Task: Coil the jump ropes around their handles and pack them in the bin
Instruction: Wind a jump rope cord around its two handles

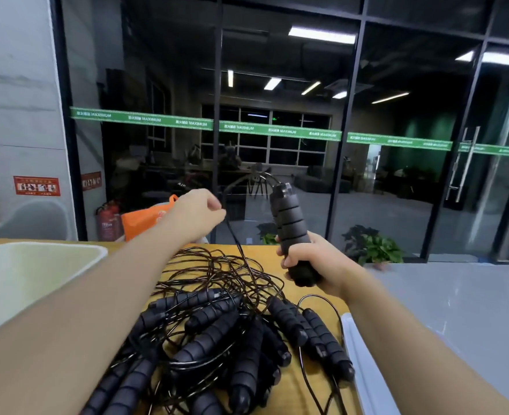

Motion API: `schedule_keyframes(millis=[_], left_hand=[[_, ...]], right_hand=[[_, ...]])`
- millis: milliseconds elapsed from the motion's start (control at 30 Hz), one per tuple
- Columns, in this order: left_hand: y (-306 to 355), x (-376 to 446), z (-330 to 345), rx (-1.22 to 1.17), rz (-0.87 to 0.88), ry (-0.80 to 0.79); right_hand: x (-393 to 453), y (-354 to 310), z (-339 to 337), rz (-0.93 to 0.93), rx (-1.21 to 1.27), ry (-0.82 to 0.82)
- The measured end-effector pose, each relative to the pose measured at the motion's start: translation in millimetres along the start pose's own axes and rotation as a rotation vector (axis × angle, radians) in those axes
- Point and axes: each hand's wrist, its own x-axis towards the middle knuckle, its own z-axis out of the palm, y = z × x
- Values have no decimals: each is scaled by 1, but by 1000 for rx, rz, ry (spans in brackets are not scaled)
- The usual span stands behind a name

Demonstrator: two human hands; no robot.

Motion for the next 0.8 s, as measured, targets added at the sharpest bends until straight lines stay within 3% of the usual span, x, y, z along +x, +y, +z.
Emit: schedule_keyframes(millis=[67, 133, 300, 400, 500, 800], left_hand=[[8, -11, 6, -181, 65, 114], [13, -18, 11, -270, 134, 101], [11, -28, 28, 35, 238, 144], [3, -30, 30, -67, 243, 116], [-2, -36, 30, -219, 211, 91], [-8, -52, 56, -242, 163, 159]], right_hand=[[-2, 5, 4, 18, 98, -70], [-1, 12, 10, 45, 188, -156], [4, 31, 28, 100, 455, -455], [6, 42, 28, 96, 518, -539], [5, 56, 28, 78, 564, -549], [10, 72, 25, 102, 595, -344]])
